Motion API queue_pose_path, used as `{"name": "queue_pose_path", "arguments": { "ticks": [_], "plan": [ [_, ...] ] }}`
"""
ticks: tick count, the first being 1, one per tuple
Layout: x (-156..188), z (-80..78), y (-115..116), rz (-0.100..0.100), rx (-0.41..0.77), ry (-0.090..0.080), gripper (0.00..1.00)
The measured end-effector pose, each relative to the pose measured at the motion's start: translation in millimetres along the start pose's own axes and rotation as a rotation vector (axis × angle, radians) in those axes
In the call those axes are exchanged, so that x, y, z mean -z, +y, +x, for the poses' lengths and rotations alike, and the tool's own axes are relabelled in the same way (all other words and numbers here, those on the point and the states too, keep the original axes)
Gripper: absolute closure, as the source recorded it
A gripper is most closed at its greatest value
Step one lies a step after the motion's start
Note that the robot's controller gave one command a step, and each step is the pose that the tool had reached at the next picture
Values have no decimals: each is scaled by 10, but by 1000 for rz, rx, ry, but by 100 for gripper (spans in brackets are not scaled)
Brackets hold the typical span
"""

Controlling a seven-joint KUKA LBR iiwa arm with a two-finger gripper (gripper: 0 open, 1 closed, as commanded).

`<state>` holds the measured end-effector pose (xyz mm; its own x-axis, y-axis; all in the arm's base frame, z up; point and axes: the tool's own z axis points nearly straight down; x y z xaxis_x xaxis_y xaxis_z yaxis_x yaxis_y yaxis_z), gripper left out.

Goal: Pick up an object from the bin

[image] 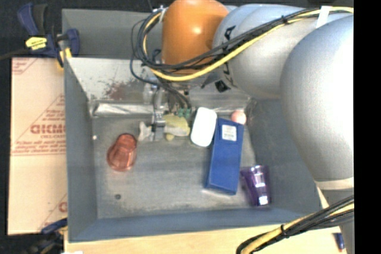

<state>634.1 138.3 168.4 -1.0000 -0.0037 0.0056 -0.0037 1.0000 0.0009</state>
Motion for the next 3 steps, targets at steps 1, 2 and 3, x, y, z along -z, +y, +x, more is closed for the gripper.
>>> {"name": "queue_pose_path", "arguments": {
  "ticks": [1,2,3],
  "plan": [
    [52,-20,-5,-1,-2,-9,0],
    [47,-25,-10,0,17,-9,0],
    [93,-38,-88,-2,-18,-13,0]
  ]
}}
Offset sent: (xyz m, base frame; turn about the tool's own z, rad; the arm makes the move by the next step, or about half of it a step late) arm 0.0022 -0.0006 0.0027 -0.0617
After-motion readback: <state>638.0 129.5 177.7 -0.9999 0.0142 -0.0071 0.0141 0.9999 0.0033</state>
